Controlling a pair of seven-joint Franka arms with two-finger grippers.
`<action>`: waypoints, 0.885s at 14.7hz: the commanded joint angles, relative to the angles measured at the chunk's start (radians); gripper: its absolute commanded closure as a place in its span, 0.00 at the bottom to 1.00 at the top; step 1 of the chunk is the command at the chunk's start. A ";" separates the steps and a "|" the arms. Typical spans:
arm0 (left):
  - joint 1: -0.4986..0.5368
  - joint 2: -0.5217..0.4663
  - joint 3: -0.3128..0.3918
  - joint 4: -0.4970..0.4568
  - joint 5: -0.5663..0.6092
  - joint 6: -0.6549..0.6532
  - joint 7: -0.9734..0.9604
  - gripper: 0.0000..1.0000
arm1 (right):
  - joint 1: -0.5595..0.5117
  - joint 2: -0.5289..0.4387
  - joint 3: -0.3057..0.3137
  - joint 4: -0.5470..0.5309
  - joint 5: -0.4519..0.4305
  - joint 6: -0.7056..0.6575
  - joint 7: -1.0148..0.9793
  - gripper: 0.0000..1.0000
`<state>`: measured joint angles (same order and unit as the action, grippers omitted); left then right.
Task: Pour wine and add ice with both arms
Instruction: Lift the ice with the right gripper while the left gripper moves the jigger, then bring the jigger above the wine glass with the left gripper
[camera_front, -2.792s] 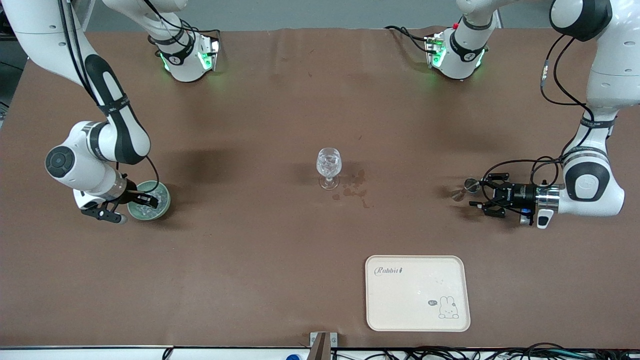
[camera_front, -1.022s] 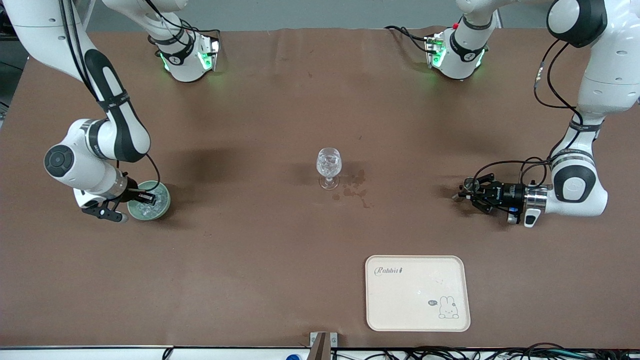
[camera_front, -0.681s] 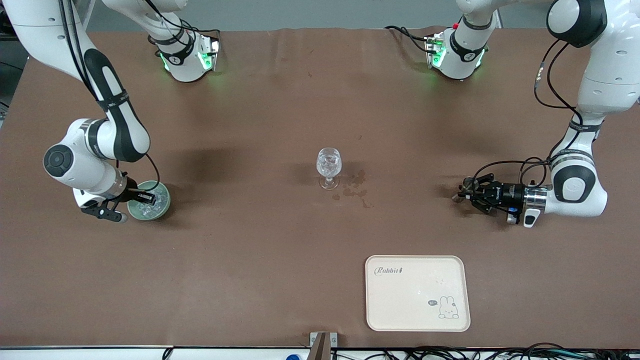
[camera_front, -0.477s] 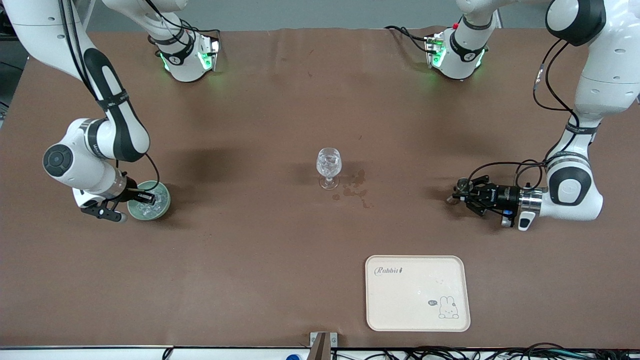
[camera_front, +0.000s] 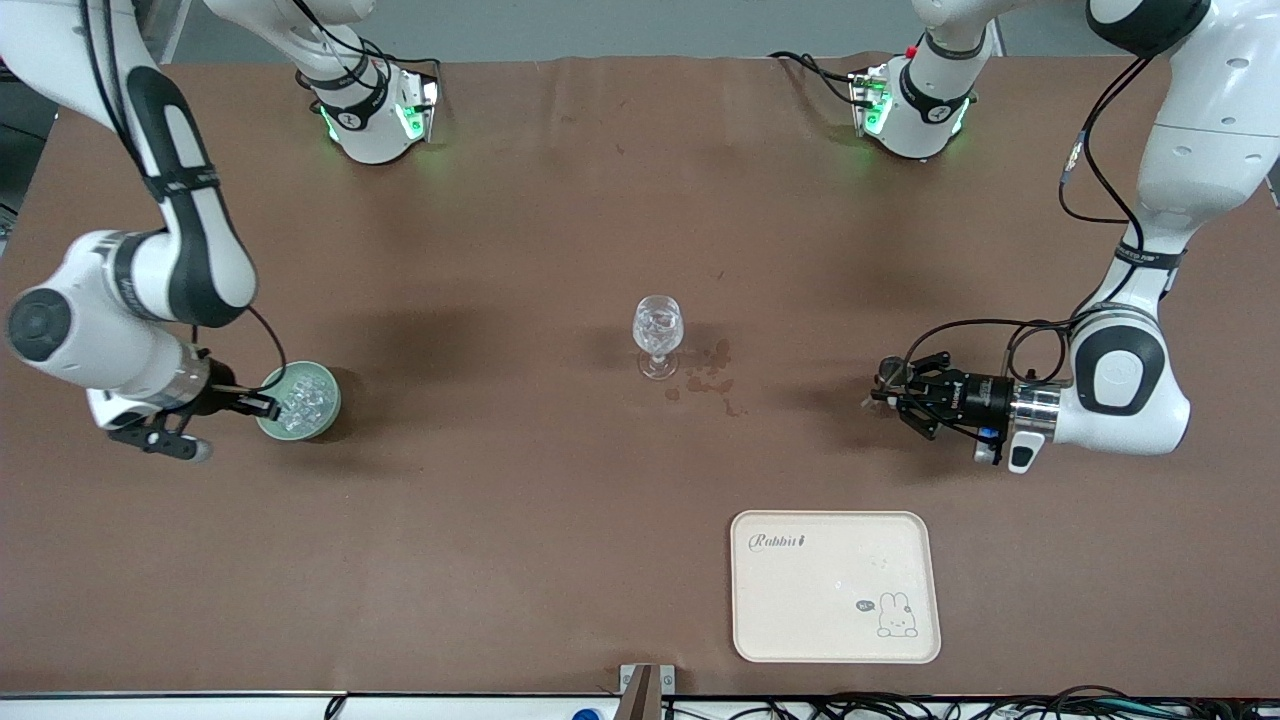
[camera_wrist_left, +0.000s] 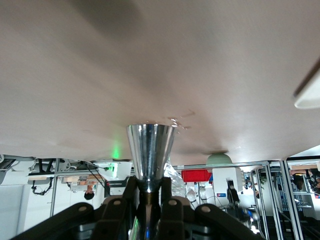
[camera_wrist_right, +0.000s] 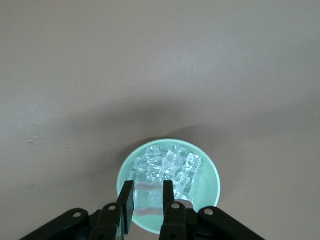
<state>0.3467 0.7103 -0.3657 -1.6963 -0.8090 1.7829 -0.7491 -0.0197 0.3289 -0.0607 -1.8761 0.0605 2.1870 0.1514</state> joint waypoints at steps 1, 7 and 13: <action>0.000 -0.040 -0.070 -0.025 -0.016 0.068 -0.087 0.99 | -0.008 -0.019 0.001 0.102 -0.019 -0.099 -0.004 0.87; -0.002 -0.055 -0.202 -0.023 -0.016 0.148 -0.240 0.99 | 0.003 -0.102 0.010 0.279 -0.094 -0.321 -0.006 0.86; -0.103 -0.103 -0.240 -0.025 -0.003 0.265 -0.407 0.99 | 0.053 -0.232 0.016 0.334 -0.090 -0.521 0.000 0.86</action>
<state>0.2710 0.6529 -0.6096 -1.6986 -0.8087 2.0206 -1.1099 0.0125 0.1573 -0.0470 -1.5210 -0.0134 1.7058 0.1478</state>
